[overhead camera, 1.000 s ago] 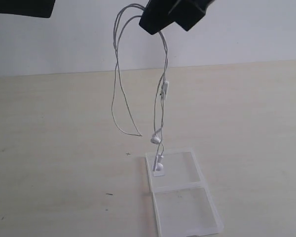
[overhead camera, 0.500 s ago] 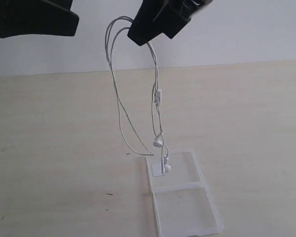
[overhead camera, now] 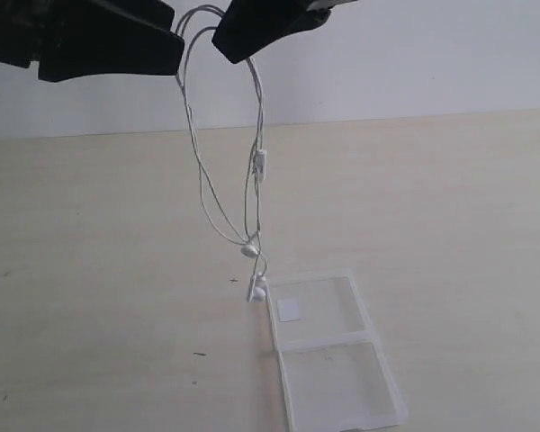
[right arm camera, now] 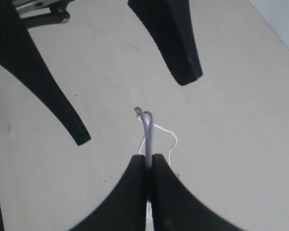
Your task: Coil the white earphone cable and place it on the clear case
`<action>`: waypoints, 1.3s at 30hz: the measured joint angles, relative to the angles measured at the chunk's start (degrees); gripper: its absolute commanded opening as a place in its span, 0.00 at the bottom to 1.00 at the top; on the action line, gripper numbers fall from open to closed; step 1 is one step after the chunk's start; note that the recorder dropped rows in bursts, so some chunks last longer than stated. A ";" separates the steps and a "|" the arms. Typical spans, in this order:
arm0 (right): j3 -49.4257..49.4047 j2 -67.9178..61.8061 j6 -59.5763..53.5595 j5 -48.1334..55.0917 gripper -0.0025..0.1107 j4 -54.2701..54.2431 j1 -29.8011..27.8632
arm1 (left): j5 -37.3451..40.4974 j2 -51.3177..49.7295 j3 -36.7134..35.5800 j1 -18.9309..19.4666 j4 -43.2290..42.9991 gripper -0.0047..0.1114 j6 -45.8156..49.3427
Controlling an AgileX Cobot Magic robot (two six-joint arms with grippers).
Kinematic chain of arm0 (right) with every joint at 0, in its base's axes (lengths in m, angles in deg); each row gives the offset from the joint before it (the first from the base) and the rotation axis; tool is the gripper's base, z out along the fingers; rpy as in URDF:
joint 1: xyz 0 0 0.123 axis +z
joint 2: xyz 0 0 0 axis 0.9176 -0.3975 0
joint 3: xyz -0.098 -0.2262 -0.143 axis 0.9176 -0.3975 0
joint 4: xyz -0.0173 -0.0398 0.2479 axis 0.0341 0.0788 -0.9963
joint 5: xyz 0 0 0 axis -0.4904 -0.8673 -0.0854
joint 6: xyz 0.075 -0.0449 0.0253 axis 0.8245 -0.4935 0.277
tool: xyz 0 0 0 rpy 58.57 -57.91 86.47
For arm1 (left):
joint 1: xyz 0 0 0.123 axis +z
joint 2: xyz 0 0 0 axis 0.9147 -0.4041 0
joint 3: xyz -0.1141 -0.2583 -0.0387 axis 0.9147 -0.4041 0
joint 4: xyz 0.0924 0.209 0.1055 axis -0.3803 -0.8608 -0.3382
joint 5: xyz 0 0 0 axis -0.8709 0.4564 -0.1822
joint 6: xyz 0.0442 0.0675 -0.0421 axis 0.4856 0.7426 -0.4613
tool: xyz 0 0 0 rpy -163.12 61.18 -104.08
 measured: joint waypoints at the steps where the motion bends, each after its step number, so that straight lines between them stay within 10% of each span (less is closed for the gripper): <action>1: 0.00 0.00 0.00 -0.26 0.02 -0.24 0.00 | 0.00 -0.11 0.00 0.00 0.71 0.64 0.55; 34: 3.63 0.00 3.86 -10.30 0.02 -6.96 0.00 | -2.00 -4.75 -10.78 -3.55 8.48 0.64 12.64; 39: 3.63 0.00 3.86 -11.75 0.02 -8.30 0.00 | -3.17 -5.11 -10.93 -3.55 10.32 0.48 14.35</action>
